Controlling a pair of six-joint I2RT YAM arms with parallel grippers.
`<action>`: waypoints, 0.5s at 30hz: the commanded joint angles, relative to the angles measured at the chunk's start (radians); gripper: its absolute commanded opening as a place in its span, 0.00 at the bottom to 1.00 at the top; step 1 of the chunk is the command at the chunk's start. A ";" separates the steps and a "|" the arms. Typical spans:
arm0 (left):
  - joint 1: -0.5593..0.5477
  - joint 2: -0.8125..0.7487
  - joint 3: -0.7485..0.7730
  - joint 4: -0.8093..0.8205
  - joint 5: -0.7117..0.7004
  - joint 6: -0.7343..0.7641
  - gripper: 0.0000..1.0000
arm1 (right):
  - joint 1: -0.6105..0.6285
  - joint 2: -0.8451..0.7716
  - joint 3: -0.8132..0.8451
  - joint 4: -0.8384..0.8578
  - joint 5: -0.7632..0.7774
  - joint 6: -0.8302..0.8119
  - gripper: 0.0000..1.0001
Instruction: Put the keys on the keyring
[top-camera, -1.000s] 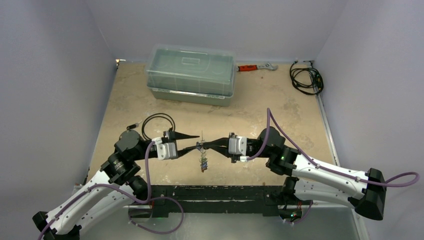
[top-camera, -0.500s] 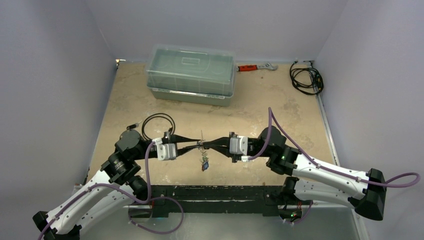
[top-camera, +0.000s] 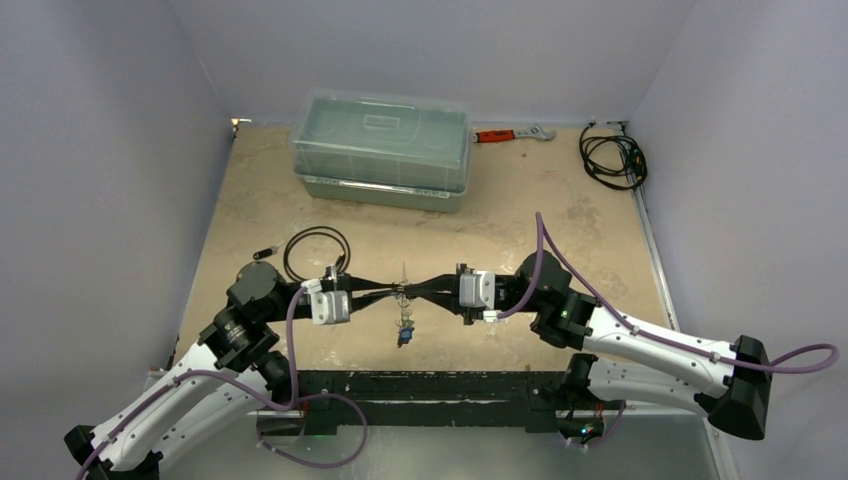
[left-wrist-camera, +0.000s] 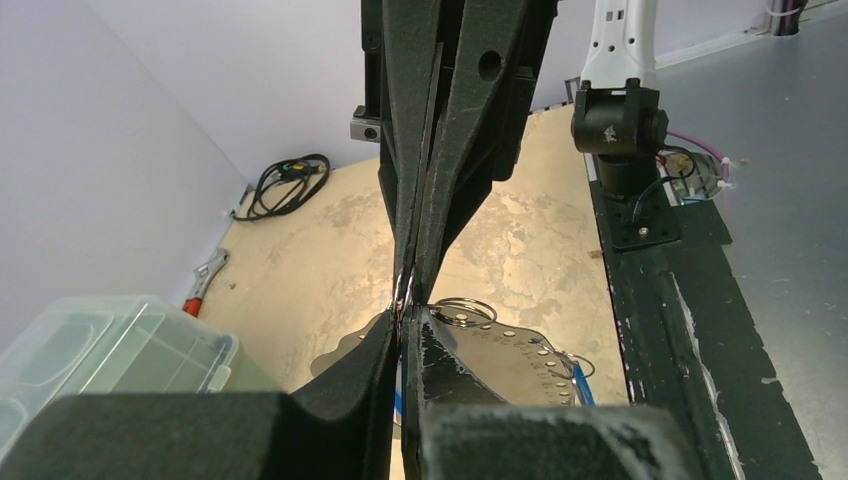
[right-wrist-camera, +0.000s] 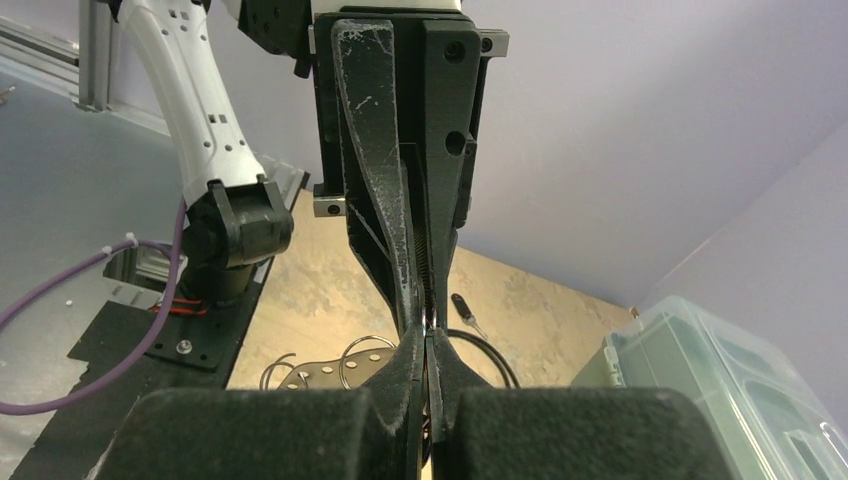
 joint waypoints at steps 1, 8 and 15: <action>0.007 -0.008 0.016 -0.029 -0.084 0.029 0.00 | 0.002 -0.006 0.050 0.110 0.013 0.041 0.00; 0.006 0.001 0.032 -0.055 -0.130 0.031 0.00 | 0.002 -0.003 0.071 0.048 0.089 0.047 0.25; 0.007 0.004 0.038 -0.069 -0.152 0.032 0.00 | 0.002 -0.028 0.154 -0.155 0.243 -0.014 0.52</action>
